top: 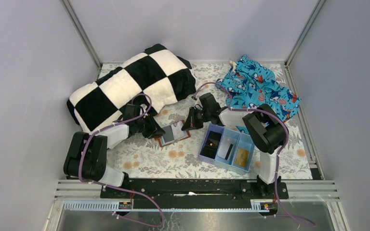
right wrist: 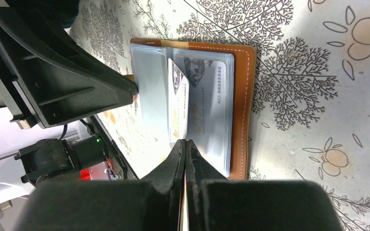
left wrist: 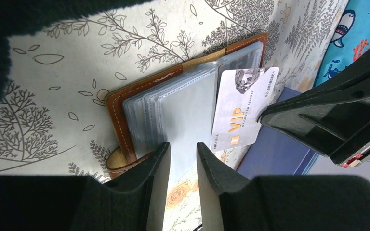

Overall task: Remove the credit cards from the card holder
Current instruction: Remove the credit card from the card holder.

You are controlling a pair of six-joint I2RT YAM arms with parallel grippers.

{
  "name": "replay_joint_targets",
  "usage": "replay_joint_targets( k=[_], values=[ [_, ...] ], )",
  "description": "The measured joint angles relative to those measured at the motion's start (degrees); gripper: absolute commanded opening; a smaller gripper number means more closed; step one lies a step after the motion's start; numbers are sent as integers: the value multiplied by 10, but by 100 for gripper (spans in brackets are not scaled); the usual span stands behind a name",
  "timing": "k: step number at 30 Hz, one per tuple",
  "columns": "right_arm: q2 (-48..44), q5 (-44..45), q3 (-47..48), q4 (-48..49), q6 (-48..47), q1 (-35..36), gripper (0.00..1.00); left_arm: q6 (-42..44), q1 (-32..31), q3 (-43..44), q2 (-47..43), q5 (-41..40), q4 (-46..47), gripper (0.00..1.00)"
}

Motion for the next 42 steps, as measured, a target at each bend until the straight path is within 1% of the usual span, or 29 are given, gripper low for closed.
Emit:
replay_joint_targets(
  k=[11, 16, 19, 24, 29, 33, 36, 42],
  values=[
    [-2, 15, 17, -55, -22, 0, 0, 38, 0, 20, -20, -32, -98, 42],
    [-2, 15, 19, -64, -27, 0, 0, 37, 1, 26, -45, -28, -116, 43],
    [-2, 14, 20, -65, -29, 0, 0, 26, -1, 30, -51, -13, -108, 44],
    [-2, 13, 27, -64, -28, 0, 0, -8, -32, 47, -42, 16, -61, 44],
    [-1, 8, 34, -62, -26, 0, 0, -30, -63, 74, 19, 29, -3, 43],
    [3, -3, 37, -53, -19, 0, 0, -34, -63, 88, 69, 29, 11, 42],
    [9, -9, 38, -46, -13, 0, 0, -34, -63, 93, 85, 29, 17, 42],
    [18, -23, 39, -32, 2, 0, 10, -35, -63, 94, 100, 29, 31, 42]
  ],
)
